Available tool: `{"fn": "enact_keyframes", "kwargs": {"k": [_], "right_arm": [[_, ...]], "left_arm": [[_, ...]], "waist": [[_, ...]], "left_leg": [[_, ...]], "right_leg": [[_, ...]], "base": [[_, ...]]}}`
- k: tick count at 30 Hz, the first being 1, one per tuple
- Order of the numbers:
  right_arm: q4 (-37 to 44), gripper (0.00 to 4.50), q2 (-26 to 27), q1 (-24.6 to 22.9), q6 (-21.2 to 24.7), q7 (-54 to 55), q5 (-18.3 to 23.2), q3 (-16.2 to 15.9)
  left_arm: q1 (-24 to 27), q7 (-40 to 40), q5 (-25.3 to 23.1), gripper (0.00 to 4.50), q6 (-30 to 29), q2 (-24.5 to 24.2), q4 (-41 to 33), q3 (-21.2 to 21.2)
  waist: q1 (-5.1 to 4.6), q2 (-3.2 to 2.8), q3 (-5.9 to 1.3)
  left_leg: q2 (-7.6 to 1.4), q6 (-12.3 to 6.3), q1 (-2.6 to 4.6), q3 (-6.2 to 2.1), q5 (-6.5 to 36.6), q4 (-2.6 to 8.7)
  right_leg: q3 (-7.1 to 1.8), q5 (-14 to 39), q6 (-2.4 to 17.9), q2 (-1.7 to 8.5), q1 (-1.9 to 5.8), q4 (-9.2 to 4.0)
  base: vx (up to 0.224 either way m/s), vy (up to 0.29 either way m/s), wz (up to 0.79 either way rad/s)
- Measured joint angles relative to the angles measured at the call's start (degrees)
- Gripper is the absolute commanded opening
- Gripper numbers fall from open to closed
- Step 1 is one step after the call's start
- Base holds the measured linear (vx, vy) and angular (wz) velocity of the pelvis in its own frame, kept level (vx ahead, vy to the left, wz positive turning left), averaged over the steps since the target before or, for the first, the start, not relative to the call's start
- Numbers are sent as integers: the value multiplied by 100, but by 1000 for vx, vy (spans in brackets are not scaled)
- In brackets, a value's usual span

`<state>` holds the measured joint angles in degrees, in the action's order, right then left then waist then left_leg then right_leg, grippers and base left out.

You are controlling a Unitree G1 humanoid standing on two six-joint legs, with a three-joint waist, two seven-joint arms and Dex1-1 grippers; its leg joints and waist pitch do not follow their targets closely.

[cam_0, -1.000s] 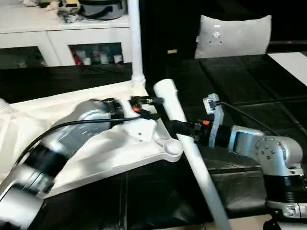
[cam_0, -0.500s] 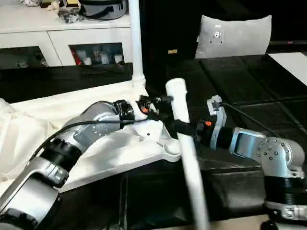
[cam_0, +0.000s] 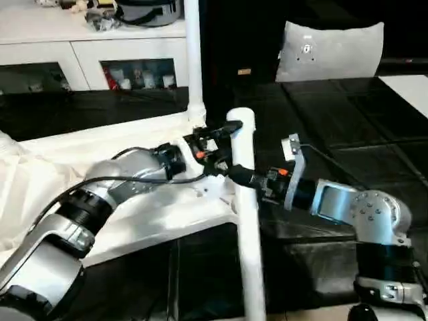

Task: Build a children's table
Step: Insert table leg to table base

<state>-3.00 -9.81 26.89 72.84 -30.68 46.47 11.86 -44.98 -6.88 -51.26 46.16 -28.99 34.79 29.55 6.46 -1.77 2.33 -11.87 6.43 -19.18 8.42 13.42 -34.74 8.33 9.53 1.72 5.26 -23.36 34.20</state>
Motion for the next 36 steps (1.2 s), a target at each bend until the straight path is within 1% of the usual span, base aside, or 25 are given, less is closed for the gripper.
{"fn": "enact_keyframes", "kwargs": {"k": [3, 6, 7, 9, 12, 13, 16, 19, 23, 36], "right_arm": [[1, 179, -65, -39, 70, -41, -4, -67], [1, 179, -67, -39, 82, -43, -6, -106], [3, 179, -54, -39, 90, -43, -5, -109], [2, 179, -45, -39, 154, -43, -1, -109], [-15, 179, -43, -39, 187, -58, 13, -112], [-38, 179, -43, -40, 186, -62, 12, -116], [-82, 179, -70, -44, 195, -66, 11, -147], [-113, 179, -81, -81, 196, -75, 11, -182], [-113, 179, -101, -156, 196, -85, 8, -217], [-114, 179, -180, -161, 144, -123, -17, -261]], "left_arm": [[0, -98, -134, 342, 171, -48, 34, 143], [-1, -108, -229, 342, 273, 8, 96, 284], [-1, -113, -245, 325, 329, 47, 142, 323], [-3, -177, -292, 308, 429, 70, 210, 377], [-47, -228, -372, 308, 517, 59, 236, 423], [-71, -216, -372, 288, 545, 59, 273, 442], [-95, -198, -373, 283, 570, 54, 334, 523], [-128, -176, -383, 269, 636, 65, 417, 570], [-182, -104, -424, 264, 658, 87, 457, 644], [-263, -73, -417, 254, 804, 92, 628, 673]], "waist": [[3, 16, -5], [18, 26, -6], [22, 28, -6], [18, 39, -2], [14, 44, -4], [17, 47, -6], [23, 47, -6], [25, 47, -6], [31, 47, -6], [48, 48, -6]], "left_leg": [[0, 1, -1, 0, 0, 1], [0, 1, -4, 0, 0, -1], [0, 1, -4, 0, 0, -1], [0, 5, -12, -1, -2, 0], [1, 18, -30, -2, -11, -2], [1, 34, -42, -2, -21, -4], [0, 39, -77, -5, -40, -5], [-1, 17, -81, -6, -57, -5], [0, 14, -81, -6, -58, -5], [0, 14, -86, -13, -58, -5]], "right_leg": [[1, 1, -1, 0, -1, 0], [0, 1, -1, 1, -2, -1], [0, 1, -2, 1, -2, -1], [1, 0, -1, 1, -10, 2], [0, -1, 0, 1, -31, 10], [-1, -1, 0, 1, -44, 17], [1, -6, 9, 1, -78, 26], [3, -8, 12, 1, -84, 30], [3, -13, 18, 2, -84, 30], [9, -19, 17, 2, -83, 29]], "base": [[0, 0, 0], [0, 0, 0], [0, 0, 0], [0, 0, 0], [0, 0, 0], [0, 0, 0], [0, 0, 0], [0, 0, 0], [0, 0, 0], [0, 0, 0]]}}
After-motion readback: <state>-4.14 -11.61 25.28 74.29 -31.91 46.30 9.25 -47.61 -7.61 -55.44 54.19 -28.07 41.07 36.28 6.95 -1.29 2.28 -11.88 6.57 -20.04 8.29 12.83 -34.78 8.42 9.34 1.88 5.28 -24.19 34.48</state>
